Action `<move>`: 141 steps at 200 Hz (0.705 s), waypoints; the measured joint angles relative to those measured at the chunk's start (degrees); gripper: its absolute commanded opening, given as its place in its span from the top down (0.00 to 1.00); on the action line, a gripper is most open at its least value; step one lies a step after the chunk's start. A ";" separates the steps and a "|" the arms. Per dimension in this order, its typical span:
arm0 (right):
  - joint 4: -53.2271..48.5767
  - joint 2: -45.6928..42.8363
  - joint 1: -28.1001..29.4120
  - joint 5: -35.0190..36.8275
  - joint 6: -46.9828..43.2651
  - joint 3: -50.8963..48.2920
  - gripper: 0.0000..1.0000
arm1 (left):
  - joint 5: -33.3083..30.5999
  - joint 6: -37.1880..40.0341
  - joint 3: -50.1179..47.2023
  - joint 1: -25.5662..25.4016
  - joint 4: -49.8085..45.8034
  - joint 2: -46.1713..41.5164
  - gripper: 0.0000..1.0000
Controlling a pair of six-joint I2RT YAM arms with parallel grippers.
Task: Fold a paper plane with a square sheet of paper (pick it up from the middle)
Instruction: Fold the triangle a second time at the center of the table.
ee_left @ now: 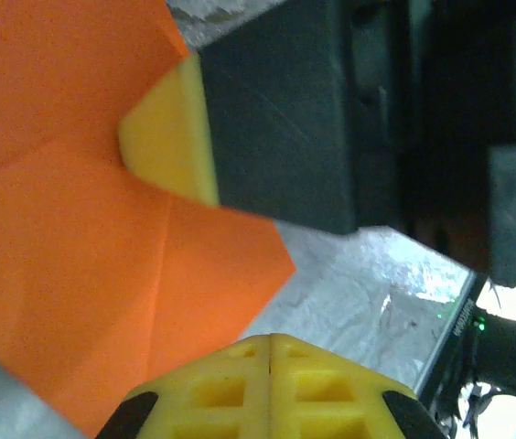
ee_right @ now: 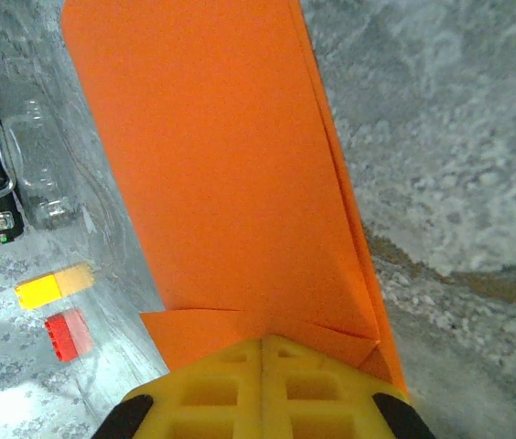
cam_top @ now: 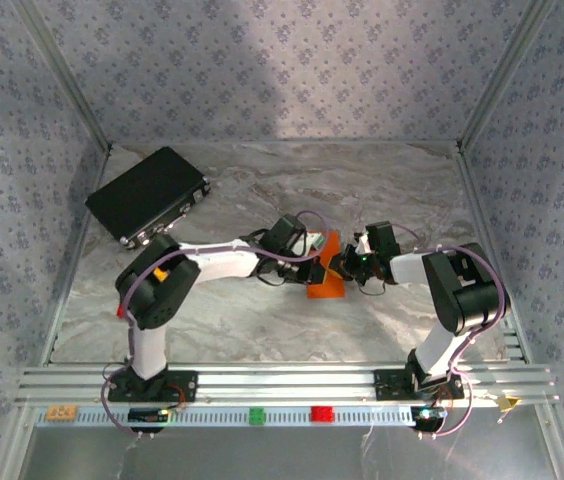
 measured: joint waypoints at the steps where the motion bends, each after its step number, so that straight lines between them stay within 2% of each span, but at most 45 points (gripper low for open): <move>1: 0.00 0.00 0.00 0.00 0.00 0.00 0.99 | -0.02 0.00 0.07 0.02 0.00 0.15 0.97; 39: 0.00 0.00 0.00 -0.02 0.00 0.02 0.99 | -0.22 -0.33 0.90 0.63 -0.81 5.38 1.00; 112: -4.81 -2.36 0.48 0.50 -0.87 1.40 0.98 | -0.28 -3.78 -5.60 0.72 6.78 2.91 1.00; 141: -4.96 -3.54 2.97 0.46 -0.90 1.88 0.98 | -0.33 -4.50 -6.01 0.68 7.15 2.64 1.00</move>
